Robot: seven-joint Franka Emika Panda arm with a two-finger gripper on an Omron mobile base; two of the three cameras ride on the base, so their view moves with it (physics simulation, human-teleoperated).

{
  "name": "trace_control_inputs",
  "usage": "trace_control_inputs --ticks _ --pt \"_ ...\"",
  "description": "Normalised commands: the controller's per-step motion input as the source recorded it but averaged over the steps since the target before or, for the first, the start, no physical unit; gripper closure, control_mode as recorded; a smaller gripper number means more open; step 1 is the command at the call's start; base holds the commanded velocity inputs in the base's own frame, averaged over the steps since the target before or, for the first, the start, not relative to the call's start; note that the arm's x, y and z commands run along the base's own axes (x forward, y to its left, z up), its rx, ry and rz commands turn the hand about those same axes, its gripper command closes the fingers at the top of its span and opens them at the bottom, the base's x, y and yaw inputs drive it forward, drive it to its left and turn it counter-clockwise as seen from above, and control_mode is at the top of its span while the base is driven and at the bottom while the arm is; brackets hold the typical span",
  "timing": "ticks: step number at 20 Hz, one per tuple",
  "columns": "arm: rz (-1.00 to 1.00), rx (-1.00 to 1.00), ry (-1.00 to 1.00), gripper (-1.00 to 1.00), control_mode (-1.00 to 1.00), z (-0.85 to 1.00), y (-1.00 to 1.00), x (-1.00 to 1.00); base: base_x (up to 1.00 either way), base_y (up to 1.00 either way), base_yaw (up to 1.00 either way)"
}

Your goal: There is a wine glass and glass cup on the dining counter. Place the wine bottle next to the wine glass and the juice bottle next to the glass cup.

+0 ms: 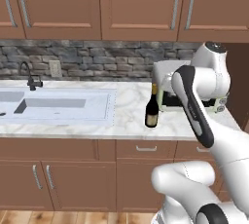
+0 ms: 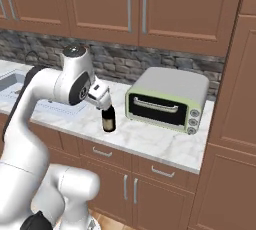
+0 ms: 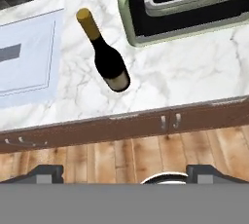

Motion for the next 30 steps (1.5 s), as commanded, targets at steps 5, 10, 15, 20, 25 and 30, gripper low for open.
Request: trace_control_inputs --ticks 5,10,15,20,25,30 --pt "0.58 0.00 -0.25 -1.00 -1.00 -0.47 -0.46 0.25 0.00 0.00 0.00" --pt "0.63 0.00 -0.26 -1.00 -1.00 -0.27 -0.43 0.56 0.00 0.00 0.00" --pt "0.57 0.00 -0.31 -1.00 -1.00 -0.28 -0.02 0.61 0.00 0.00 0.00" --pt "0.34 0.00 -0.20 -1.00 -1.00 -0.08 0.00 0.74 0.00 0.00 0.00" --pt "0.09 0.00 0.00 -1.00 -1.00 0.00 0.00 0.50 0.00 0.00 0.00" --pt "0.07 0.00 0.02 -1.00 -1.00 -0.04 0.06 0.10 0.00 0.00 0.00"
